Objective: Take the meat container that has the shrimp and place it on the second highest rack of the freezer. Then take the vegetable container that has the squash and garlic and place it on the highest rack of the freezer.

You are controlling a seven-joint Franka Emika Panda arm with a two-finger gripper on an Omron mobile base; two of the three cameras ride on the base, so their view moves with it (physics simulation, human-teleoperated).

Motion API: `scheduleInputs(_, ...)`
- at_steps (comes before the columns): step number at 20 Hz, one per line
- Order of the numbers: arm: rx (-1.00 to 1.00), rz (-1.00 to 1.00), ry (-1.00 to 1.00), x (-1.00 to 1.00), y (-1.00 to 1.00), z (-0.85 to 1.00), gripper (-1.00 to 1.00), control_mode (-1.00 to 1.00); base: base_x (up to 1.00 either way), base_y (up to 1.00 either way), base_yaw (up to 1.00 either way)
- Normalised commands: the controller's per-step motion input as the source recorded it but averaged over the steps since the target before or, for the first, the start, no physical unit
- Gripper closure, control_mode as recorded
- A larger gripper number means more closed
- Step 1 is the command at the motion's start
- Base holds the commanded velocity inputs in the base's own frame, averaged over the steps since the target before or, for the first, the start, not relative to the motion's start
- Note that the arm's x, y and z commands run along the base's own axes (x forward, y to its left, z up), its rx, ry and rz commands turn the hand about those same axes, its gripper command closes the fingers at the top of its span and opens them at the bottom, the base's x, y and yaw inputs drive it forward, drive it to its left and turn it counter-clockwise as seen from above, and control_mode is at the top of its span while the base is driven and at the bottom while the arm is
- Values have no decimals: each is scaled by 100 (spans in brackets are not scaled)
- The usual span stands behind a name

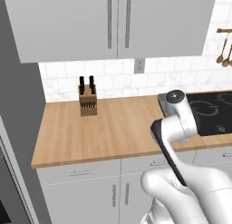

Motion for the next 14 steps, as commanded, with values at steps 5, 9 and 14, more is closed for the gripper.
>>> scheduleInputs(5,0,0,4,-54,30,46,100,-100,0,0,0)
scheduleInputs(9,-7,0,1,-51,43,12,100,-100,0,0,0)
scheduleInputs(14,-7,5,1,-25,26,-13,100,-100,0,0,0)
